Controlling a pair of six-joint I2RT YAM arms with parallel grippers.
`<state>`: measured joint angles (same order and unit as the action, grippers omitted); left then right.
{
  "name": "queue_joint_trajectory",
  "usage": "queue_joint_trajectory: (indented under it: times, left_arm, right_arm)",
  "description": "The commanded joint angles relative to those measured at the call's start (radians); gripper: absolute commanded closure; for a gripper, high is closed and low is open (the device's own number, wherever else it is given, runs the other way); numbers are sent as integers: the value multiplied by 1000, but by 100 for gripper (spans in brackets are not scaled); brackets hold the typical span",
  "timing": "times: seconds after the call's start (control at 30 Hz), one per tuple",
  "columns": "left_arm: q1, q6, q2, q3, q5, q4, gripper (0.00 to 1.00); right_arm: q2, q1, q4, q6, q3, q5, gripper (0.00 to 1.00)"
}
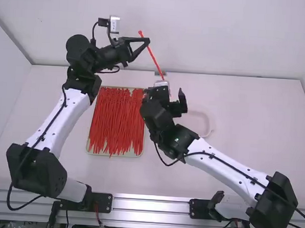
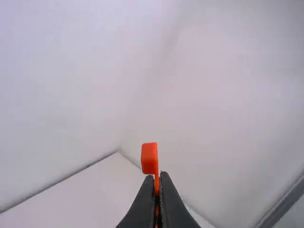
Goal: Fasten the cable tie
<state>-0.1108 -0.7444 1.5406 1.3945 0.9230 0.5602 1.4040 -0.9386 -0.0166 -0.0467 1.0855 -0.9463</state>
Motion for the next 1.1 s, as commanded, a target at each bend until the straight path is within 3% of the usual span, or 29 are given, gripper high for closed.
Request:
queue_joint_trajectory:
  times: [0.0,0.6,0.73,0.9,1.07]
  left_arm:
    - [31,11,-28,33,15,-3,99]
    - [112,61,-28,33,64,-53,99]
    - [111,112,-28,33,114,-67,99]
    - [112,177,-28,33,148,-125,99]
    - [111,196,-28,33,267,-115,99]
  right_arm:
    - [-34,-5,-19,6,35,114,2]
    - [-213,26,-180,134,34,529,2]
    - [-244,81,-204,190,34,695,2]
    - [-274,203,-221,211,34,935,2]
    - [-280,375,-227,240,34,1270,2]
